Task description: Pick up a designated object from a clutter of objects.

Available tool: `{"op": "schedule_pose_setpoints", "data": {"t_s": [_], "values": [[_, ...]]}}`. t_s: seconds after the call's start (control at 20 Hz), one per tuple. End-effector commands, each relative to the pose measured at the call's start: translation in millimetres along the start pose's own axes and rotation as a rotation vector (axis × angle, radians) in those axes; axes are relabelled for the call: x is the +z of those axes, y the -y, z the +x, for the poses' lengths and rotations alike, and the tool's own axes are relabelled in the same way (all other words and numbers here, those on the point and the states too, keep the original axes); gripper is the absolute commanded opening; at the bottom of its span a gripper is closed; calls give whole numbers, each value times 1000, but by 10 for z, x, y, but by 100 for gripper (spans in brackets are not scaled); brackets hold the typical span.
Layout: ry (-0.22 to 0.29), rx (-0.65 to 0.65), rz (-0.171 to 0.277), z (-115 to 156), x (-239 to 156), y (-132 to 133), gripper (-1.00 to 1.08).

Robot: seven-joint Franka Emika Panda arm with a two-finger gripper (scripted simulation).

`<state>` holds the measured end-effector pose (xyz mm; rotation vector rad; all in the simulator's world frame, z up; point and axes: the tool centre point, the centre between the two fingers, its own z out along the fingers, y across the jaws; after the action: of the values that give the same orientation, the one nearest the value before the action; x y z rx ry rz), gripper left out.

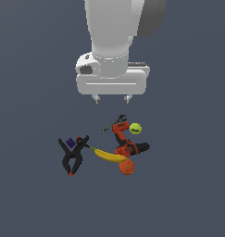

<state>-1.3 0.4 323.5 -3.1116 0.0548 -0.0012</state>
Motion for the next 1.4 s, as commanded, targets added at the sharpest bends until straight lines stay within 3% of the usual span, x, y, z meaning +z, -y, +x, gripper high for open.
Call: {"op": "schedule_pose_setpoints", "data": {"t_s": [0.0, 0.75, 1.35], "values": [[0, 0, 0, 0, 0, 0, 100], [-7, 24, -7, -21, -4, -130, 100], [-5, -112, -15, 124, 199, -144, 100]]}}
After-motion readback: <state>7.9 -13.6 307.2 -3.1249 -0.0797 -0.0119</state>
